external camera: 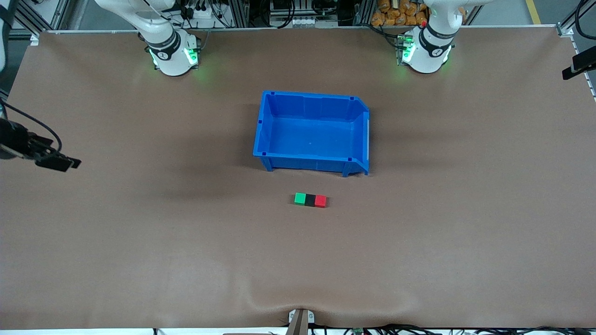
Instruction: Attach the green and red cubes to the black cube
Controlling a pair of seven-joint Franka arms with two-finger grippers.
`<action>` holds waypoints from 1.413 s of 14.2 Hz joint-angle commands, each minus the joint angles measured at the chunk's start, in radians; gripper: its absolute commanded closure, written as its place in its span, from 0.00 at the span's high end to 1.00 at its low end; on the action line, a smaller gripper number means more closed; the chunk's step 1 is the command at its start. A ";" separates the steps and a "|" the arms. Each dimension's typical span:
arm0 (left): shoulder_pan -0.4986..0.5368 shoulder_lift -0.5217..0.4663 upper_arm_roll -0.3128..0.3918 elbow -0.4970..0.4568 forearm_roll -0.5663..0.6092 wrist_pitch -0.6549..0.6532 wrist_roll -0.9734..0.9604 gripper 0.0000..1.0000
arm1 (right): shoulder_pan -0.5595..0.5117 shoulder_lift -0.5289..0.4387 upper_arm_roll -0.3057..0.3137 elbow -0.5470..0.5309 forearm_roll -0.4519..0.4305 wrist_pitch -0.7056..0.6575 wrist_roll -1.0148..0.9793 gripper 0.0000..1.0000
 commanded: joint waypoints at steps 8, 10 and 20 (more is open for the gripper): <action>-0.005 0.031 -0.073 -0.022 -0.029 0.119 -0.003 1.00 | -0.031 -0.196 -0.034 -0.064 -0.055 -0.077 -0.185 1.00; -0.005 0.036 -0.102 -0.024 -0.023 0.143 -0.008 1.00 | -0.043 -0.233 -0.028 -0.087 -0.055 -0.078 -0.207 1.00; -0.061 0.039 -0.113 -0.033 -0.015 0.173 -0.074 1.00 | -0.066 -0.339 0.029 -0.165 -0.057 -0.077 -0.241 1.00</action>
